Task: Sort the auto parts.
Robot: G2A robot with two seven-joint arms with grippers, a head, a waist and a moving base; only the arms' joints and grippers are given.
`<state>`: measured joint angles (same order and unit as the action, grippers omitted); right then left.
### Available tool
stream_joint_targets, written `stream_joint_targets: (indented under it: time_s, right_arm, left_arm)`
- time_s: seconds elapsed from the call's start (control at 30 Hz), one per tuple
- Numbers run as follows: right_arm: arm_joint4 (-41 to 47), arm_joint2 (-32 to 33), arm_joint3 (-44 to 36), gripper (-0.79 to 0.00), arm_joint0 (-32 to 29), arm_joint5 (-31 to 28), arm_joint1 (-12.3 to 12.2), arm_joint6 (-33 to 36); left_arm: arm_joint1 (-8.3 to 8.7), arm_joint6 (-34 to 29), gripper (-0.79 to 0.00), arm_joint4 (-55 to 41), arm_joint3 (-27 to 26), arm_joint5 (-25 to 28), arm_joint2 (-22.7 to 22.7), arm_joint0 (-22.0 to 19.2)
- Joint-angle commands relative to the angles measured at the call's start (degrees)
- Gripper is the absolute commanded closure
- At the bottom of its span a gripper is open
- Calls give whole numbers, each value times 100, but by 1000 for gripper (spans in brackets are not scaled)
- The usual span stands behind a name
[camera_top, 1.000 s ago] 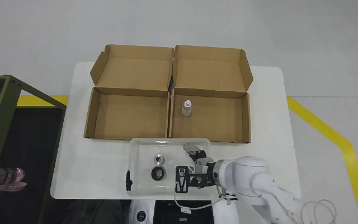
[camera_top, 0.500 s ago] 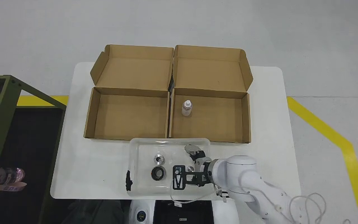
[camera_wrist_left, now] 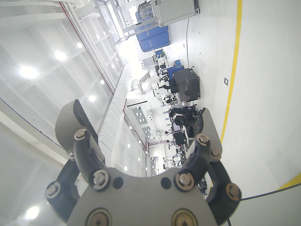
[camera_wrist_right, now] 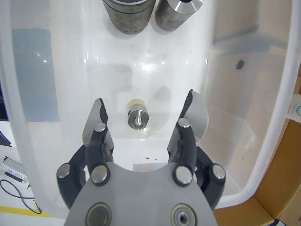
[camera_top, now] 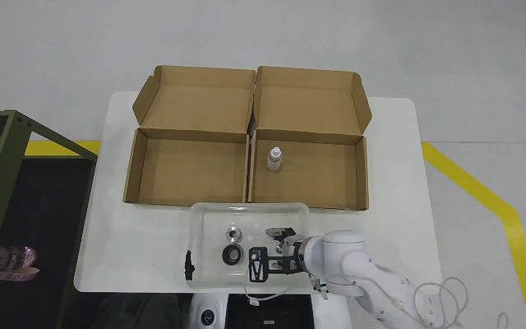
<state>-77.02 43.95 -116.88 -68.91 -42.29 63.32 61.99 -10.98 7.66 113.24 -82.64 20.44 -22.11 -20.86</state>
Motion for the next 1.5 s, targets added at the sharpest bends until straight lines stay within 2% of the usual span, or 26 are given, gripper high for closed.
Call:
stream_joint_targets:
  time_s: [0.0,0.03,0.2,0.37,0.43,0.53,0.57,0.97,1.23,1.47]
  right_arm:
    - [26,-46,36,-422,27,29,-14,30]
    - [37,-62,47,-388,41,43,-23,43]
    - [89,-103,75,-354,81,95,-74,95]
    - [136,-102,99,-271,109,119,-134,119]
    - [160,-101,102,-206,123,120,-155,120]
    - [216,-103,102,-22,143,115,-181,115]
    - [231,-106,102,0,149,115,-188,115]
    - [331,13,-191,0,371,47,-203,-132]
    - [206,196,-727,0,541,-50,-202,-938]
    - [-170,854,-950,0,519,-60,-292,-1781]
  left_arm:
    - [0,0,-785,0,0,0,0,0]
    - [0,0,-785,0,0,0,0,0]
    - [0,0,-785,0,0,0,0,0]
    - [0,0,-785,0,0,0,0,0]
    - [0,0,-785,0,0,0,0,0]
    - [0,0,-785,0,0,0,0,0]
    - [0,0,-785,0,0,0,0,0]
    - [0,0,-785,0,0,0,0,0]
    - [0,0,-785,0,0,0,0,0]
    - [0,0,-785,0,0,0,0,0]
